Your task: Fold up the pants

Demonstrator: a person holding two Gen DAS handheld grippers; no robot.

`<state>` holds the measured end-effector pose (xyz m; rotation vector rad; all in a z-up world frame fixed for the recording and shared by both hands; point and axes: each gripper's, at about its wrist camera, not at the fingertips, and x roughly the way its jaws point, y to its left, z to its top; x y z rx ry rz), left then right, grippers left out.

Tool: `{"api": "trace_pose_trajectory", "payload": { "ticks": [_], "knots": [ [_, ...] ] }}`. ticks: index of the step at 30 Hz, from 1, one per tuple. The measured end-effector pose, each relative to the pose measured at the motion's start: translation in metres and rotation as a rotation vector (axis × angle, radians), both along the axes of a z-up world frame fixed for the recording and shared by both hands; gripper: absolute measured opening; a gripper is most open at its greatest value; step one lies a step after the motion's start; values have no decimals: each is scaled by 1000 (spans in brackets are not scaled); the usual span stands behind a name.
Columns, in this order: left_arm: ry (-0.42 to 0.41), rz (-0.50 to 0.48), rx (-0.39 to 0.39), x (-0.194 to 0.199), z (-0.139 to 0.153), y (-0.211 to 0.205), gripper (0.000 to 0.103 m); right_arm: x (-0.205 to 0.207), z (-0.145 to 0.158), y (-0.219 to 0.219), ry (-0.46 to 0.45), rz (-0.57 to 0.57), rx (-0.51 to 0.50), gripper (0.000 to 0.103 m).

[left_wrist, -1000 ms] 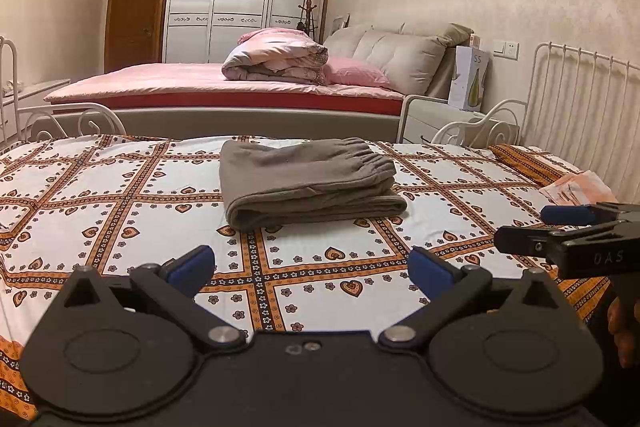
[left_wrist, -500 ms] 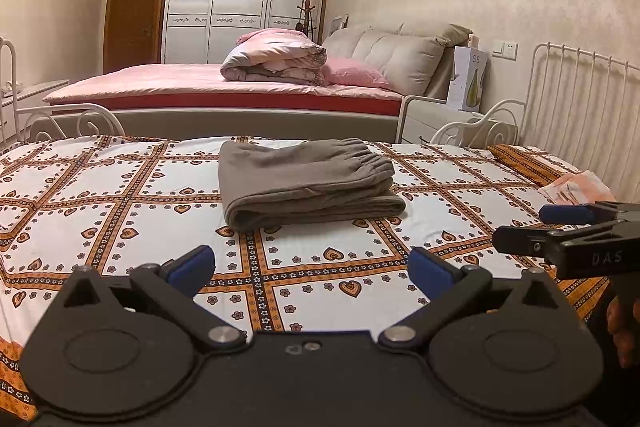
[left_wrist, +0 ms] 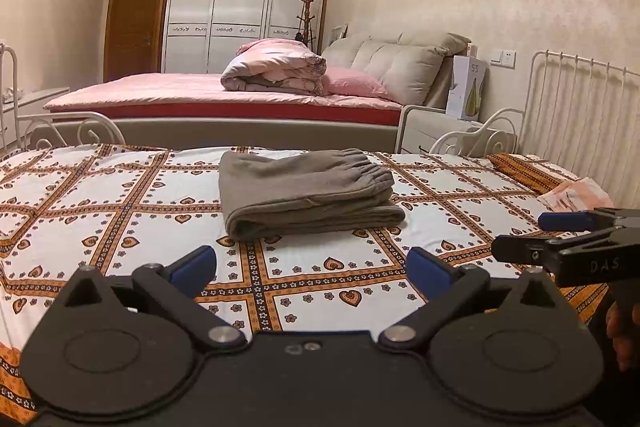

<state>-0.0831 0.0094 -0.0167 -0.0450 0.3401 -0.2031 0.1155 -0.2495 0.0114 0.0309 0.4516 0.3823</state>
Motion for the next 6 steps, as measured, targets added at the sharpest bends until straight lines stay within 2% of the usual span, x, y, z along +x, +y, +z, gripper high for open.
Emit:
{"api": "trace_pose_trajectory", "payload": {
  "ticks": [6],
  "knots": [
    [16, -8, -2, 1, -1, -1, 95, 1, 0, -1, 0, 2, -2, 103]
  ]
}}
